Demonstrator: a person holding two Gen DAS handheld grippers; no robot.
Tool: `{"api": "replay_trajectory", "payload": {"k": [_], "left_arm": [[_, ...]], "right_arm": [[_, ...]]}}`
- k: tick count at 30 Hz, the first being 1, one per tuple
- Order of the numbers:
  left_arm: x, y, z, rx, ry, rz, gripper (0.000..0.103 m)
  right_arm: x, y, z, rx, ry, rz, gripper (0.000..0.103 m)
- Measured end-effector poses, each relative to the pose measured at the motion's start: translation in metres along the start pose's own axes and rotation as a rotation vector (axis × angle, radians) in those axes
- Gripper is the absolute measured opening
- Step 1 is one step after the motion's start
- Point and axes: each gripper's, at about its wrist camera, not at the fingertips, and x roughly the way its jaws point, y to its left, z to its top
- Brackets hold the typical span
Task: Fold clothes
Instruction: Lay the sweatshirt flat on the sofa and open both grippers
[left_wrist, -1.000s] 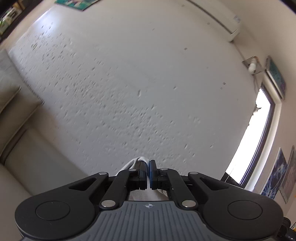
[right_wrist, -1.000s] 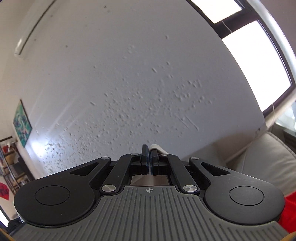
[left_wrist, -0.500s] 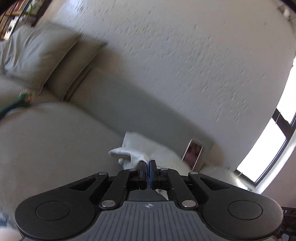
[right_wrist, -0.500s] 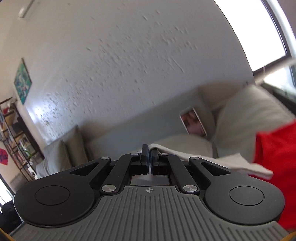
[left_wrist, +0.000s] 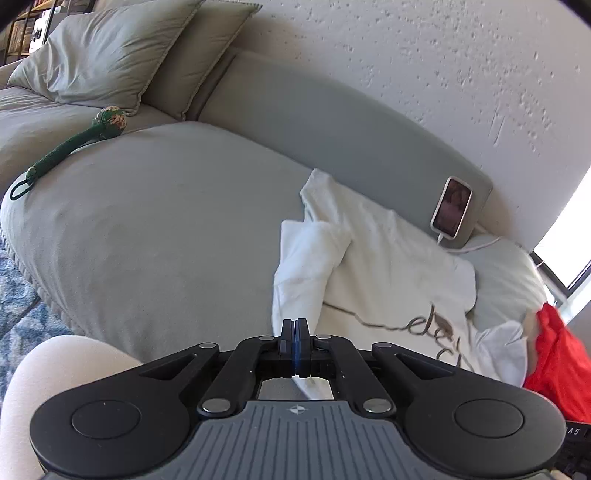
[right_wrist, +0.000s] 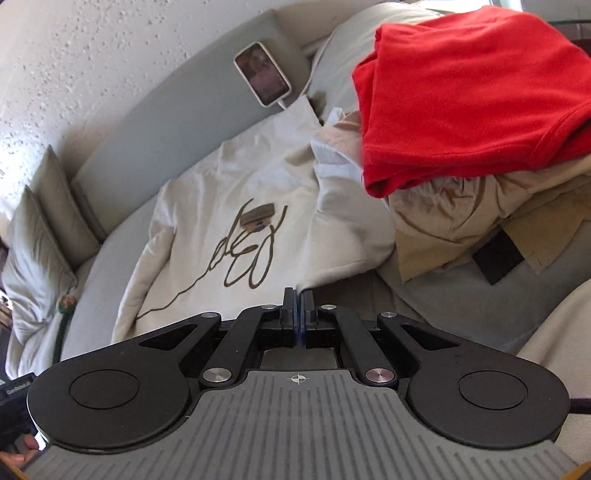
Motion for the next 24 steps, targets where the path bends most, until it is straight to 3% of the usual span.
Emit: {"api": "replay_trajectory", "payload": {"k": [3,5,7,9,13,18,24], "left_arm": [[0.010,0.000,-0.009,0.003,0.085,0.010,0.002],[0.016,0.000,-0.012,0.001,0.095,0.008,0.030],[0.020,-0.001,-0.008,-0.015,0.071,0.011,0.047],[0.029,-0.001,-0.001,-0.029,0.059,0.000,0.047],[0.044,-0.001,0.017,-0.037,0.050,-0.002,0.046],[0.066,0.005,0.054,-0.049,0.050,-0.023,0.044],[0.133,0.012,0.103,-0.079,0.139,-0.056,0.044]], "right_arm": [[0.004,-0.001,-0.002,0.016,0.089,-0.035,0.006],[0.006,-0.001,-0.004,0.026,0.110,-0.015,0.006],[0.003,0.009,-0.002,-0.015,0.090,-0.003,0.017],[0.001,0.021,0.002,-0.057,0.070,0.028,0.043],[0.008,0.039,0.009,-0.089,0.069,0.104,0.044],[0.034,0.059,0.014,-0.096,0.138,0.190,0.044],[0.068,0.092,0.026,-0.113,0.172,0.218,0.044]]}}
